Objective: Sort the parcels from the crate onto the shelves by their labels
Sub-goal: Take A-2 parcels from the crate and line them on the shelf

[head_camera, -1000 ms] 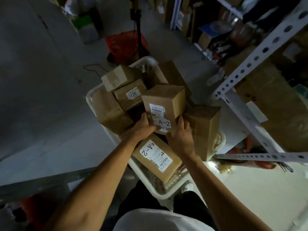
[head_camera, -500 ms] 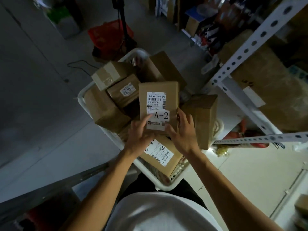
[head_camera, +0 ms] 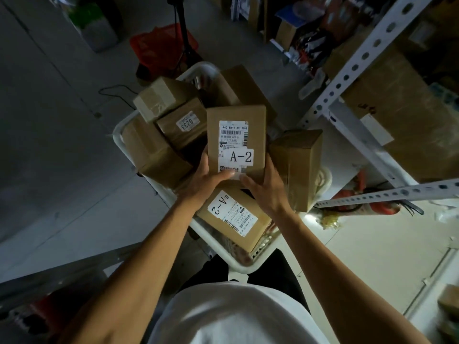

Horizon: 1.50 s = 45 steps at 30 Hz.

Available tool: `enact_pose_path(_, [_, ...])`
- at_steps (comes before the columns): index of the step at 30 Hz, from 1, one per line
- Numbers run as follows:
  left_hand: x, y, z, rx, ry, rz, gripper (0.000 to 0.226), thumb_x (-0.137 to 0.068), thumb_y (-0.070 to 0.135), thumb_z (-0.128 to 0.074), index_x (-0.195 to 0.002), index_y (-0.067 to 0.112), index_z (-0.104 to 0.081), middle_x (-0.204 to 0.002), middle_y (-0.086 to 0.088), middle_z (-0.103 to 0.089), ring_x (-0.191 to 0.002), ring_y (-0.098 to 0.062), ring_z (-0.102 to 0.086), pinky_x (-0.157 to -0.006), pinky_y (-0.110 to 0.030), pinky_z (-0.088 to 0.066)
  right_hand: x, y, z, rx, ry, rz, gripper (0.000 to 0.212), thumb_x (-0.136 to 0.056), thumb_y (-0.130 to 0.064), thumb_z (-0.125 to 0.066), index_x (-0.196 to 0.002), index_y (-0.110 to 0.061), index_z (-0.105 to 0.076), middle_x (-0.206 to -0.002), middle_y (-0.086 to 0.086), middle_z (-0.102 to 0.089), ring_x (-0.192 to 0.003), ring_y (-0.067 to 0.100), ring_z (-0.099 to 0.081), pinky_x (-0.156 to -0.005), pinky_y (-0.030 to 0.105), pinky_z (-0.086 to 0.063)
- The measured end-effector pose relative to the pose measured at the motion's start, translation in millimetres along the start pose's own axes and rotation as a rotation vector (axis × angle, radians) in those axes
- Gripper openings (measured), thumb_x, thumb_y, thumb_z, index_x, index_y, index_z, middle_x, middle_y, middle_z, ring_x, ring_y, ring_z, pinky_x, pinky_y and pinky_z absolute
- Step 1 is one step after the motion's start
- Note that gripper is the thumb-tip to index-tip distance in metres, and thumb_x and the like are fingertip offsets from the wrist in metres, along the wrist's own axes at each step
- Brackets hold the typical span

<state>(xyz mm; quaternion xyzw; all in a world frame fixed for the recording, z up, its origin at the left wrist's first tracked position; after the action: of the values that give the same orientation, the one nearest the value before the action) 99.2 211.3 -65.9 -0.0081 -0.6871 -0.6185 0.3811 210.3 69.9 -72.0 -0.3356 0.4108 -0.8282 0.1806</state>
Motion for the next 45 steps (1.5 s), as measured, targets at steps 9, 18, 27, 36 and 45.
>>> enact_pose_path(9, [61.0,-58.1,-8.6,-0.040,0.066,0.026,0.106,-0.060,0.058,-0.074,-0.151,0.046,-0.020,-0.145,0.001,-0.042,-0.129,-0.018,-0.047,-0.087,-0.021,-0.048,83.8,32.0,4.0,-0.040,-0.095,-0.005,0.081,-0.078,-0.071,-0.060,-0.147,-0.035,-0.038,-0.136,-0.008,-0.056,-0.119,0.015,-0.060,-0.093,0.039,-0.057])
enact_pose_path(18, [65.0,-81.2,-16.1,0.080,-0.065,0.134,0.092,-0.070,0.029,-0.068,-0.151,0.028,-0.025,-0.128,0.011,-0.056,-0.104,0.010,-0.056,-0.071,0.000,-0.045,55.3,47.5,-5.9,-0.029,-0.228,-0.106,0.105,-0.068,-0.076,-0.071,-0.152,-0.046,-0.017,-0.146,-0.003,-0.051,-0.129,0.021,-0.053,-0.104,0.052,-0.049])
enact_pose_path(27, [73.3,-76.8,-19.9,0.077,-0.087,0.096,0.092,-0.069,0.028,-0.074,-0.150,0.029,-0.033,-0.120,0.017,-0.068,-0.109,0.000,-0.063,-0.083,-0.015,-0.052,81.7,36.6,-6.2,-0.305,-0.201,0.015,0.091,-0.083,-0.015,-0.079,-0.150,-0.041,-0.023,-0.130,-0.008,-0.065,-0.121,0.015,-0.063,-0.097,0.037,-0.056])
enact_pose_path(36, [117.0,-14.4,-68.0,-0.035,-0.154,-0.180,0.086,-0.074,0.017,-0.076,-0.149,0.020,-0.034,-0.138,-0.007,-0.059,-0.123,-0.024,-0.060,-0.096,-0.032,-0.053,139.9,41.1,49.2,-0.477,-0.104,0.070,0.084,-0.085,-0.011,-0.075,-0.151,-0.027,-0.024,-0.127,-0.003,-0.067,-0.117,0.020,-0.066,-0.089,0.034,-0.058])
enact_pose_path(45, [168.0,4.8,-213.7,-0.100,-0.392,-0.211,0.063,-0.073,0.025,-0.080,-0.126,0.051,-0.057,-0.130,0.000,-0.067,-0.119,-0.021,-0.064,-0.098,-0.040,-0.054,239.6,116.7,153.1,-0.614,0.178,0.063,0.088,-0.082,-0.017,-0.077,-0.153,-0.026,-0.025,-0.130,-0.006,-0.066,-0.120,0.019,-0.064,-0.095,0.039,-0.057])
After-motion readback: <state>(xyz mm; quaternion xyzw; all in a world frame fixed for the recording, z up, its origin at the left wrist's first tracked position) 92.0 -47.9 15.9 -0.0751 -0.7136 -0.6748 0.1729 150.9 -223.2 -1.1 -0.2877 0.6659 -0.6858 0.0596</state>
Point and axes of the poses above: each hand's wrist, its own x-axis away from the middle knuckle, its own z-axis out of the back of the hand, y = z × x, the point moved 3 cm from there along -x, towards the middle knuckle
